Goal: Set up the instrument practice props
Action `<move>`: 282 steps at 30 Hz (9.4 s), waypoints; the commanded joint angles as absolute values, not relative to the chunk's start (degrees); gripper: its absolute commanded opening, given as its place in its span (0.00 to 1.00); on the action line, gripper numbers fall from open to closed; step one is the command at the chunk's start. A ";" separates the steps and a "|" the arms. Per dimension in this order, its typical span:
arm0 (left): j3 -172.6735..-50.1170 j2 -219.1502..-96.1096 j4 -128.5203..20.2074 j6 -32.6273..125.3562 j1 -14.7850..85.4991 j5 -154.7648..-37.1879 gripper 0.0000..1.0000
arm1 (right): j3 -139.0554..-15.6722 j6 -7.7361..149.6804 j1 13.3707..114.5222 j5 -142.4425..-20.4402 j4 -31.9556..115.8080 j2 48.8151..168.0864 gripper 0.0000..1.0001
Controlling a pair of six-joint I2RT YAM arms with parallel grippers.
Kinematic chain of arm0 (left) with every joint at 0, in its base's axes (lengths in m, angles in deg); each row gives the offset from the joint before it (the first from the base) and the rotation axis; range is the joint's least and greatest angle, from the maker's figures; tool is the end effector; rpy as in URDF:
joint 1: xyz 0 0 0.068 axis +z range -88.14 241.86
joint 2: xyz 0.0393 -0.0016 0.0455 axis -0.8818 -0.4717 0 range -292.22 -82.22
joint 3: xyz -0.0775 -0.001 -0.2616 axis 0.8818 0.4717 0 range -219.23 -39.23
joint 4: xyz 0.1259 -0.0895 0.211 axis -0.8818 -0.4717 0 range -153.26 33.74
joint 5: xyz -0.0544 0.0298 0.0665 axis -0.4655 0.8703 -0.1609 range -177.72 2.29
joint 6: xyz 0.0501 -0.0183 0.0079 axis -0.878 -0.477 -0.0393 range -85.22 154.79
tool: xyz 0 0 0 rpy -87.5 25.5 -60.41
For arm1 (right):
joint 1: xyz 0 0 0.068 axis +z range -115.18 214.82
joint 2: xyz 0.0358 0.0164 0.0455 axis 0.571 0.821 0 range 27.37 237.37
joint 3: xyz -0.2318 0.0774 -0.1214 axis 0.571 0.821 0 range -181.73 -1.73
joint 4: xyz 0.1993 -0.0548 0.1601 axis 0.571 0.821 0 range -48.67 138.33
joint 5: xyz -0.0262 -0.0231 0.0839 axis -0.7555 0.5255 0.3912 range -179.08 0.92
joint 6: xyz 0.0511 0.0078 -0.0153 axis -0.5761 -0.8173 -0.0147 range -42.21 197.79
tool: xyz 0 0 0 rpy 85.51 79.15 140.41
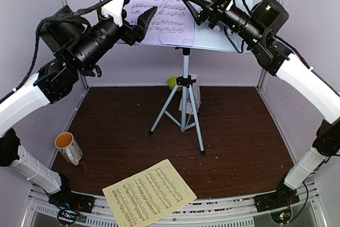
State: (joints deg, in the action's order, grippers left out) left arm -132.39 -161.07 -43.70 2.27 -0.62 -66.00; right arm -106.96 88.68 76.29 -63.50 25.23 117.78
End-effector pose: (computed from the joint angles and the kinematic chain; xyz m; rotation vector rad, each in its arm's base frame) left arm 0.1442 -0.2483 0.5397 0.5731 0.9865 -0.2565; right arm 0.2404 0.2329 0.5527 -0.8290 0.7460 0.7084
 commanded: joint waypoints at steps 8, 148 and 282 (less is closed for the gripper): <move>-121.96 -148.68 -59.73 16.55 -0.58 -63.67 0.79 | -97.05 84.83 76.85 -65.96 29.82 104.89 0.95; -57.40 -157.27 -50.29 79.14 28.15 -113.59 0.27 | -57.80 67.06 87.31 -79.24 48.85 137.76 0.08; -58.82 -122.30 -48.74 54.56 12.37 -102.74 0.00 | -76.63 107.67 85.38 -72.91 69.39 108.27 0.80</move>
State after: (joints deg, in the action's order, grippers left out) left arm -57.71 -122.17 -52.03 55.23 12.62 -101.95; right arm -73.23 104.94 85.12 -75.78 66.65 106.66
